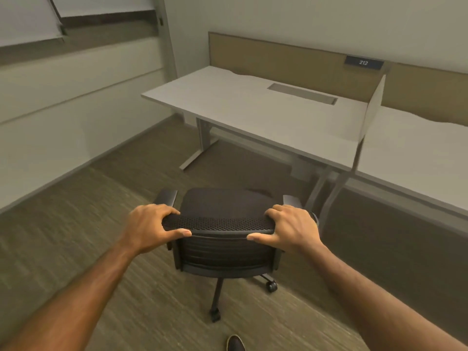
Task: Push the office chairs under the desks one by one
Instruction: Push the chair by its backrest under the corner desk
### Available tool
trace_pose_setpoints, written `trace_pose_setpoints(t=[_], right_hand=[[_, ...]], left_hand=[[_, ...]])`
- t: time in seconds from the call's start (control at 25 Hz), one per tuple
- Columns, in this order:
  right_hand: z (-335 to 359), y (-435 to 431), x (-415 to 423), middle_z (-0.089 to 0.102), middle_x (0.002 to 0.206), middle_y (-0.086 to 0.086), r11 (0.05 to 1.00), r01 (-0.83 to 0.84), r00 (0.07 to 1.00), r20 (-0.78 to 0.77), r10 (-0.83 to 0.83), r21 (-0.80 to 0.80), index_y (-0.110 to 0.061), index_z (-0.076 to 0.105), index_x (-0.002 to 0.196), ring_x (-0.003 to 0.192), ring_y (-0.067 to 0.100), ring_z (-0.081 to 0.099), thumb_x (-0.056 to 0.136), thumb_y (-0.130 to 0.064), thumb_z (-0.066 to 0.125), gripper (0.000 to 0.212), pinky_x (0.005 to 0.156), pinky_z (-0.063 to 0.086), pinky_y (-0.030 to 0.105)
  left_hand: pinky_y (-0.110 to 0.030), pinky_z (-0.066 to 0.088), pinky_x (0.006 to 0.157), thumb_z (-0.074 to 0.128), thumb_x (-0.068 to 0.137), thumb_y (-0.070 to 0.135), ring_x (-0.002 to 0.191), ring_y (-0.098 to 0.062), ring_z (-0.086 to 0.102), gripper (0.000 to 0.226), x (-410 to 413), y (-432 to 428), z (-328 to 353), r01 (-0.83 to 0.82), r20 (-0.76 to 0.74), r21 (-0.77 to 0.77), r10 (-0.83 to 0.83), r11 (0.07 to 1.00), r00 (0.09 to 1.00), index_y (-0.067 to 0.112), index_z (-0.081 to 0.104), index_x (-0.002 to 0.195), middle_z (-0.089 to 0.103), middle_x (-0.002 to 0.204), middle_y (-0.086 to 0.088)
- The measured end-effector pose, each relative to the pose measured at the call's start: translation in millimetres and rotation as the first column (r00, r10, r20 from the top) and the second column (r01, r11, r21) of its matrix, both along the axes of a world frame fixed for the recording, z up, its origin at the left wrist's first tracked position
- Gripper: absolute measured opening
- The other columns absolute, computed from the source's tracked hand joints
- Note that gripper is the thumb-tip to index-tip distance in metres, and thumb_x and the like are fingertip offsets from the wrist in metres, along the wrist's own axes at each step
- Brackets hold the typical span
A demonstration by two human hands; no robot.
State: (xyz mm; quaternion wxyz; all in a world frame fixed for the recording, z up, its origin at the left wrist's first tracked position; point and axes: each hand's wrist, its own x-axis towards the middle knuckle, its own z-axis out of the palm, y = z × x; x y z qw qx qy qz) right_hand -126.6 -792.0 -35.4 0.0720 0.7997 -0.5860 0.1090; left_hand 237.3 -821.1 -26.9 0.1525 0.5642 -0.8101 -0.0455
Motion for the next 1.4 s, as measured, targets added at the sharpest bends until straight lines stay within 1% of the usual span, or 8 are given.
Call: trace_pose_setpoints(t=[0.12, 0.28, 0.68, 0.88, 1.04, 1.2, 1.28, 1.4], right_hand=[[5.8, -56.2, 19.8, 0.063, 0.082, -0.007, 0.997, -0.026, 1.0, 0.016, 0.025, 0.066, -0.023, 0.067, 0.089, 0.077, 0.017, 0.06, 0.068, -0.105, 0.018, 0.098, 0.061, 0.042, 0.036], [16.6, -131.7, 46.4, 0.062, 0.086, -0.008, 0.989, -0.036, 0.999, 0.03, 0.032, 0.141, -0.024, 0.066, 0.095, 0.076, 0.014, 0.056, 0.066, -0.106, 0.012, 0.103, 0.061, 0.044, 0.034], [13.8, -290.3, 141.1, 0.065, 0.088, -0.01, 0.99, 0.037, 0.999, 0.018, -0.04, 0.137, -0.027, 0.067, 0.102, 0.077, 0.011, 0.059, 0.065, -0.106, 0.01, 0.104, 0.06, 0.042, 0.028], [12.2, -355.0, 211.8, 0.064, 0.087, -0.012, 0.983, 0.133, 0.99, 0.03, -0.138, 0.129, -0.029, 0.066, 0.1, 0.075, 0.01, 0.057, 0.068, -0.105, 0.013, 0.098, 0.06, 0.041, 0.028], [16.2, -410.3, 260.7, 0.064, 0.084, -0.012, 0.972, 0.186, 0.98, 0.046, -0.194, 0.141, -0.028, 0.065, 0.096, 0.073, 0.009, 0.056, 0.067, -0.106, 0.014, 0.097, 0.06, 0.044, 0.028], [16.1, -456.8, 296.8, 0.054, 0.068, -0.013, 0.969, 0.219, 0.972, 0.059, -0.227, 0.117, -0.031, 0.052, 0.075, 0.058, 0.005, 0.046, 0.067, -0.106, 0.017, 0.083, 0.049, 0.025, 0.023], [15.0, -478.9, 311.4, 0.049, 0.061, -0.012, 0.965, 0.235, 0.967, 0.071, -0.245, 0.118, -0.031, 0.042, 0.067, 0.053, 0.005, 0.043, 0.068, -0.105, 0.018, 0.078, 0.046, 0.023, 0.024], [10.9, -512.0, 330.5, 0.05, 0.063, -0.012, 0.956, 0.267, 0.959, 0.066, -0.276, 0.119, -0.029, 0.049, 0.072, 0.054, 0.006, 0.045, 0.069, -0.105, 0.016, 0.083, 0.049, 0.035, 0.025]], left_hand=[[-0.034, 0.045, 0.08, 0.024, 0.061, 0.106, 0.09, -0.014, 0.068, 0.101, 12.2, -50.9, 4.1, -0.038, 0.031, 0.014, 0.037, 0.999, 0.999, 0.031, 0.075, 0.105, 0.074, 0.095, 0.012], [-0.037, 0.046, 0.092, 0.026, 0.06, 0.108, 0.101, -0.014, 0.067, 0.105, 5.3, -119.0, 7.3, -0.041, 0.133, 0.012, 0.039, 0.999, 0.99, 0.029, 0.071, 0.114, 0.073, 0.108, 0.01], [-0.037, 0.047, 0.091, 0.026, 0.065, 0.104, 0.104, -0.013, 0.067, 0.102, 85.0, -297.1, 4.7, 0.055, 0.104, -0.032, -0.051, 0.998, 0.993, 0.032, 0.07, 0.121, 0.073, 0.112, 0.011], [-0.038, 0.046, 0.095, 0.021, 0.063, 0.106, 0.107, -0.014, 0.066, 0.106, 150.0, -389.1, 1.8, 0.106, 0.083, -0.004, -0.105, 0.994, 0.991, 0.032, 0.069, 0.122, 0.073, 0.115, 0.011], [-0.039, 0.045, 0.099, 0.025, 0.064, 0.105, 0.112, -0.013, 0.063, 0.104, 193.7, -461.2, 4.7, 0.157, 0.094, 0.041, -0.16, 0.987, 0.983, 0.033, 0.068, 0.125, 0.071, 0.121, 0.011], [-0.037, 0.046, 0.096, 0.029, 0.064, 0.105, 0.107, -0.01, 0.064, 0.1, 225.8, -527.9, 6.6, 0.204, 0.086, 0.092, -0.212, 0.975, 0.974, 0.034, 0.068, 0.123, 0.071, 0.118, 0.013], [-0.036, 0.047, 0.092, 0.026, 0.065, 0.105, 0.103, -0.008, 0.064, 0.1, 238.3, -559.0, 6.3, 0.224, 0.091, 0.102, -0.233, 0.969, 0.968, 0.035, 0.068, 0.123, 0.071, 0.116, 0.014], [-0.036, 0.045, 0.091, 0.02, 0.068, 0.102, 0.106, -0.01, 0.065, 0.099, 255.2, -598.7, 3.6, 0.238, 0.089, 0.069, -0.244, 0.969, 0.966, 0.035, 0.07, 0.12, 0.071, 0.118, 0.015]])
